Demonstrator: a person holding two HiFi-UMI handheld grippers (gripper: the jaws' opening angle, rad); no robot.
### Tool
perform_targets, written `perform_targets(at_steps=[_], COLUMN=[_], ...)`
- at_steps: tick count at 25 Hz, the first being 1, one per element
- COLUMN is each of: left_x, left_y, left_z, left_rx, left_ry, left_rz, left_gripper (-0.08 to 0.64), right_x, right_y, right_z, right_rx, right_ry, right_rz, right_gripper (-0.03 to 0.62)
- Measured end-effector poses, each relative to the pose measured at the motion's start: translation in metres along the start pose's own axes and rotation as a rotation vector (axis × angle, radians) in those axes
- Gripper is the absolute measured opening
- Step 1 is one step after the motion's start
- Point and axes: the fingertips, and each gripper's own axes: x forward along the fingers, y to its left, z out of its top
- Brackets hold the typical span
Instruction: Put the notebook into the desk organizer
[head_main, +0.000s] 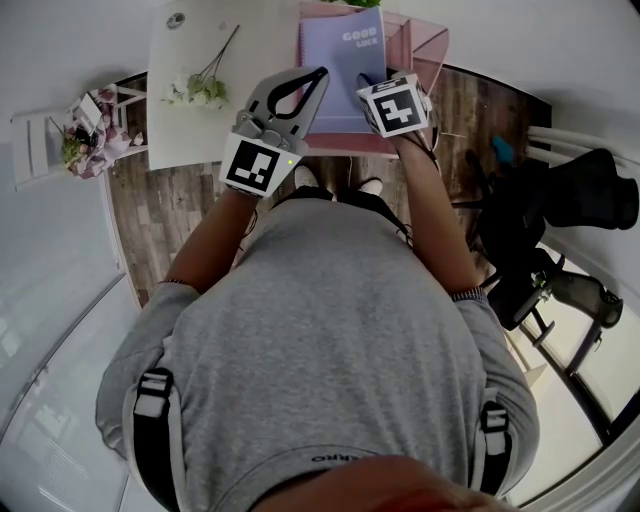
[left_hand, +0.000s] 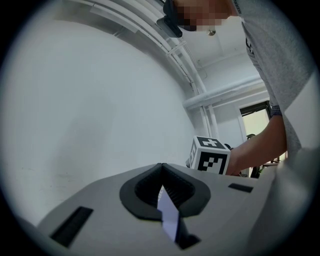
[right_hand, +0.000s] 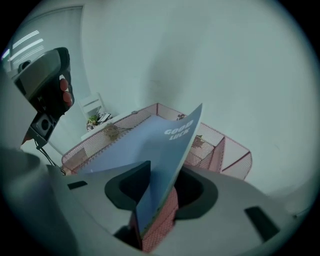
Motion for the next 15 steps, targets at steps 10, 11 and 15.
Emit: perform_targets(at_steps=[10, 11, 15], left_x=[0.0, 0.0, 0.0], left_y=[0.001, 0.001, -0.002], left_z=[-0.003, -0.003, -0.002], left_rx=[-0.006, -0.004, -0.006], left_ry=[0.003, 0.005, 0.006], left_rz=[-0.002, -0.002, -0.001], left_gripper=[0.019, 0.02, 0.02], right_x=[0.003, 0.004, 0.004], right_y=[-0.009, -0.01, -0.02], right_z=[-0.002, -0.002, -0.006], right_rx=[-0.064, -0.066, -0.086], right_ry=[0.034, 0.033, 0.051], right_rz=[-0.077, -0.083, -0.117], right_gripper=[0.199, 0.209, 0.28])
